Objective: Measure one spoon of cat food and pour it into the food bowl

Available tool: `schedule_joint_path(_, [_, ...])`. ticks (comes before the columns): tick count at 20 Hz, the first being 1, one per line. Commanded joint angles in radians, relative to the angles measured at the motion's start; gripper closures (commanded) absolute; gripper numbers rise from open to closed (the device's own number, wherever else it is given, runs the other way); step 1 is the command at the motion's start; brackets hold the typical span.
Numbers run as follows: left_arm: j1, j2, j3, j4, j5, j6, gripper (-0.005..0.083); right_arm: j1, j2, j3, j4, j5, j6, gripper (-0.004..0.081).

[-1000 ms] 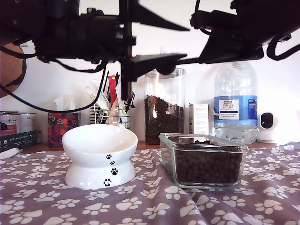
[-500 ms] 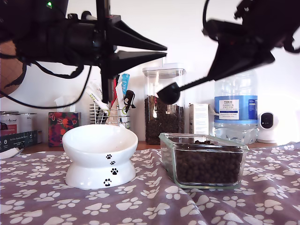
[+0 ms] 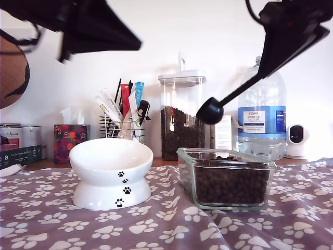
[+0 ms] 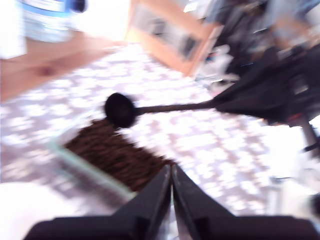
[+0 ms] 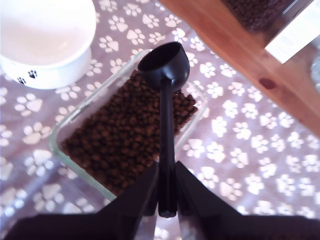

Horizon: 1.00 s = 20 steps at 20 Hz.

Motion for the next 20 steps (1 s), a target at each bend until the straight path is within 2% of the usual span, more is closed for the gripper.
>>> schedule_joint_path(1, [-0.001,-0.061,-0.007,-0.335,-0.118,0.074,0.0793,-0.001,0.039,0.036,-0.042,0.027,-0.048,0.0783])
schedule_joint_path(3, [-0.001,-0.126,-0.013,-0.385,-0.201,0.095,0.0793,0.008,0.090,0.080,-0.091,0.074,-0.116,0.0783])
schedule_joint_path(7, [-0.001,-0.291,-0.123,-0.329,-0.267,0.082,0.0793,0.040,0.209,0.172,-0.182,0.207,-0.241,0.0783])
schedule_joint_path(9, [-0.004,-0.380,-0.185,-0.286,-0.273,0.074,0.0793,0.061,0.247,0.200,-0.185,0.276,-0.325,0.0783])
schedule_joint_path(11, [-0.004,-0.470,-0.238,-0.251,-0.275,0.011,0.0793,0.081,0.274,0.211,-0.180,0.320,-0.414,0.0783])
schedule_joint_path(13, [-0.003,-0.532,-0.266,-0.270,-0.276,0.000,0.0793,0.105,0.301,0.211,-0.184,0.378,-0.494,0.0783])
schedule_joint_path(20, [-0.003,-0.606,-0.272,-0.344,-0.266,0.000,0.0793,0.189,0.396,0.211,-0.187,0.489,-0.757,0.0783])
